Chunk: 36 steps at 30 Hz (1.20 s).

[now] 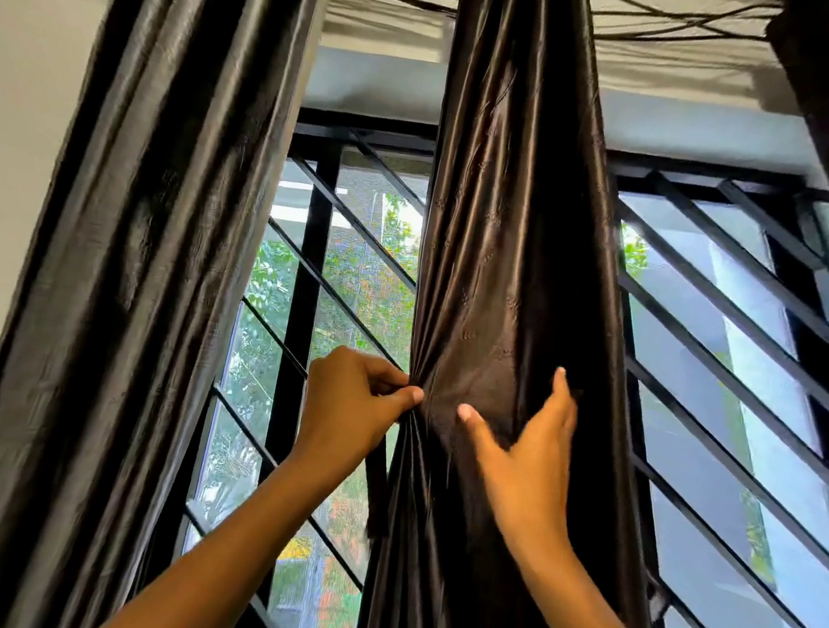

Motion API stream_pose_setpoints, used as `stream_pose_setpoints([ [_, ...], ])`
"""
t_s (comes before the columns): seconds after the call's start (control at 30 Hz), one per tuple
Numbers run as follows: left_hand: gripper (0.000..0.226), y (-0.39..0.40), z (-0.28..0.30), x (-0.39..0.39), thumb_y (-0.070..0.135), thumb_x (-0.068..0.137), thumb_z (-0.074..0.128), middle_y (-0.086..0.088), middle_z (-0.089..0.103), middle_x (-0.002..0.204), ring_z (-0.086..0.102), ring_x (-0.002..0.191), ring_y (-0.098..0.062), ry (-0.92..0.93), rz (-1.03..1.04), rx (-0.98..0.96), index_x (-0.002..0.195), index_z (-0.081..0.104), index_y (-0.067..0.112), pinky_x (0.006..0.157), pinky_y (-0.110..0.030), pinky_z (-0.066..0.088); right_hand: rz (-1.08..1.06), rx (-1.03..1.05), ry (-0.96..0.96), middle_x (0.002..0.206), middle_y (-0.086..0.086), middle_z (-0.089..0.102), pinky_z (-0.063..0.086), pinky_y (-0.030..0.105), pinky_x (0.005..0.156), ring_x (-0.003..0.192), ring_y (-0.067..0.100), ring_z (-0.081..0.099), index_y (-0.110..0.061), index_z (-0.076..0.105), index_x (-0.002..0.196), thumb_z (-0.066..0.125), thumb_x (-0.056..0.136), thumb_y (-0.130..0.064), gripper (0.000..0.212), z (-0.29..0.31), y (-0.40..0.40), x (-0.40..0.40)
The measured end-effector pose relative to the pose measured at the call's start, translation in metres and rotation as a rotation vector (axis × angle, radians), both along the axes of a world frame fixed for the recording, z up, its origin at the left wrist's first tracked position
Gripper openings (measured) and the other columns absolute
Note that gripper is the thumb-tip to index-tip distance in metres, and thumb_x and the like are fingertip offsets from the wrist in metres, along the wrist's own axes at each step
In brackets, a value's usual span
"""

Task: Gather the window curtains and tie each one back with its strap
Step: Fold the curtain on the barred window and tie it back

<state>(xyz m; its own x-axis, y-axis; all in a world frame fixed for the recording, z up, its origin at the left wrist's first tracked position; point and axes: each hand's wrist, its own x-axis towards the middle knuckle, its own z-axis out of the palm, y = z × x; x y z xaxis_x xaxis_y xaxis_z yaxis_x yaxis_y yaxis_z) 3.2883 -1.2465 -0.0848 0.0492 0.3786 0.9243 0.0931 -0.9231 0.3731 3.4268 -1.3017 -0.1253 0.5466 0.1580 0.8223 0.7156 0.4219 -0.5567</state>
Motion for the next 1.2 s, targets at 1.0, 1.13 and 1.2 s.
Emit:
stream_pose_setpoints([
  [1.0,0.015,-0.01,-0.001,0.011,0.014,0.067,0.084,-0.009,0.071,0.066,0.059,0.05,-0.003,-0.043,0.008,0.003,0.076,0.075,0.006,0.061,-0.025,0.054,-0.065,-0.175,-0.458,0.145,-0.014,0.042,0.038,0.028,0.1,0.132,0.012,0.043,-0.033,0.058,0.127,0.042,0.087,-0.038,0.044,-0.023,-0.01,-0.021],
  [1.13,0.012,-0.008,-0.001,0.01,0.012,0.068,0.084,-0.004,0.069,0.062,0.059,0.044,0.003,-0.025,-0.048,-0.034,0.075,0.075,0.007,0.053,-0.013,0.051,-0.242,-0.105,-0.064,0.16,0.012,0.0,0.01,0.051,0.115,0.147,0.026,0.003,-0.022,0.022,0.149,0.063,0.078,-0.06,0.09,-0.006,-0.007,0.011],
  [1.2,0.013,-0.008,-0.001,0.011,0.013,0.067,0.084,-0.002,0.069,0.062,0.061,0.046,0.003,-0.016,-0.069,-0.046,0.075,0.075,0.007,0.052,-0.011,0.049,-0.016,-0.116,0.084,0.158,0.015,0.014,0.018,0.045,0.115,0.145,0.026,0.016,-0.015,0.005,0.152,0.073,0.07,-0.054,0.113,0.005,-0.011,0.019],
])
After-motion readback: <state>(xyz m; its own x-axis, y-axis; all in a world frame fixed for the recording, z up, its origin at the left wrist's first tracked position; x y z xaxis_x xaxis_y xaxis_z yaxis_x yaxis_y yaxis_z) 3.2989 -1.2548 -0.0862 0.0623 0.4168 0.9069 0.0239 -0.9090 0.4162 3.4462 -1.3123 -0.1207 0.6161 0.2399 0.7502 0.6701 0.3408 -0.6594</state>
